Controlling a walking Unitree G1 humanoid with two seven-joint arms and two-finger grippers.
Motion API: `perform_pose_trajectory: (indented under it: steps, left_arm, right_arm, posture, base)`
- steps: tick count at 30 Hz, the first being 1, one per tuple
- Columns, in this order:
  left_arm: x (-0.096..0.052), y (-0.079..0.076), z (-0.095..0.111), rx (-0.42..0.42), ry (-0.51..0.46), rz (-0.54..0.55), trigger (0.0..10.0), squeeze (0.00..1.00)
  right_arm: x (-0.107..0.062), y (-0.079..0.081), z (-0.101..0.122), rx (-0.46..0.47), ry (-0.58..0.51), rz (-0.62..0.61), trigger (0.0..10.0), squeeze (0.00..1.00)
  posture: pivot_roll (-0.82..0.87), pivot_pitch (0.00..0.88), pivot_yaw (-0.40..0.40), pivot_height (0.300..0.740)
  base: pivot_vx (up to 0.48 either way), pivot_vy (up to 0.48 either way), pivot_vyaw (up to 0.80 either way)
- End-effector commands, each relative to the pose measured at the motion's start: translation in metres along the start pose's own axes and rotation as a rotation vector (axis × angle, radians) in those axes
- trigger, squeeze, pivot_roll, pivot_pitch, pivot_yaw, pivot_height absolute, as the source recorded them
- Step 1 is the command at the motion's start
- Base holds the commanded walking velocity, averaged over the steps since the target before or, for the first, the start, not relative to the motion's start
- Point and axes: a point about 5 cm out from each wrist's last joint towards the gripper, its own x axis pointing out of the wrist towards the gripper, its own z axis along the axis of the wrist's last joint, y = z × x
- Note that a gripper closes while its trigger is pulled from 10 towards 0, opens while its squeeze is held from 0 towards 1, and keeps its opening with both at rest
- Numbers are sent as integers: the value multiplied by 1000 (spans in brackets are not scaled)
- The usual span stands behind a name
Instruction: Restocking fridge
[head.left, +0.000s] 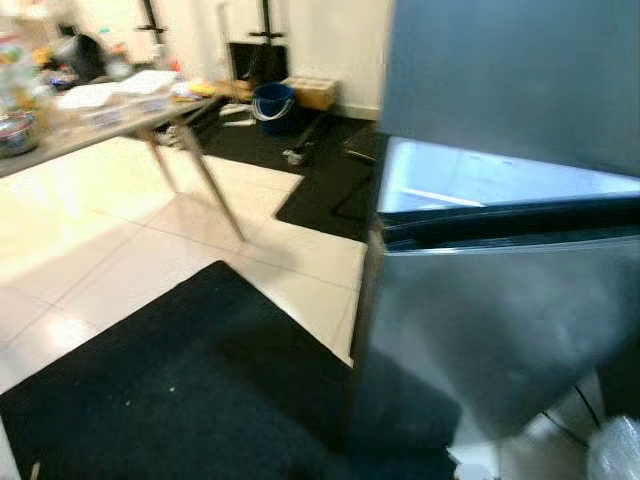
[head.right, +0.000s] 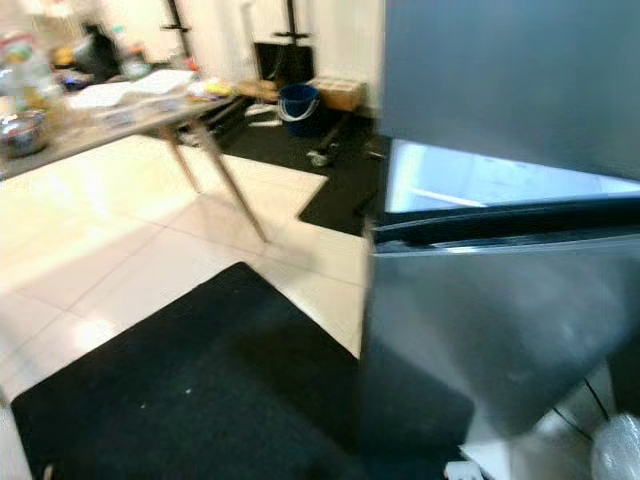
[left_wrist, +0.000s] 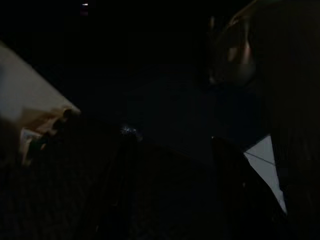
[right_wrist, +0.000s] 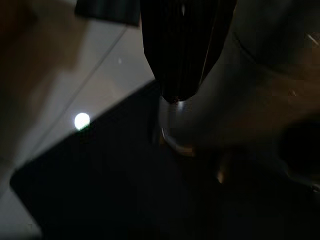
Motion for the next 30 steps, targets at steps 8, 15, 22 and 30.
perform_pose_trajectory:
  steps: [8,15,22,30]
  left_arm:
    - [0,3,3,-5,-11,6,10000,0]
    - [0,2,3,-6,-11,3,10000,0]
    - [0,1,3,-7,-11,1,10000,0]
    - [0,2,2,-5,-10,2,10000,0]
  right_arm:
    - [0,-7,28,4,-129,-30,10000,0]
    - [-5,-11,94,23,-397,57,10000,0]
    - [-14,-6,145,44,-596,178,10000,0]
    - [-21,-3,169,26,-684,213,10000,0]
  posture:
    - [-60,34,-4,740]
    - [-59,37,-6,740]
    - [-60,39,-8,740]
    - [-59,42,-5,740]
  base:
    - [0,0,0]
    - [0,0,0]
    - [0,0,0]
    - [0,0,0]
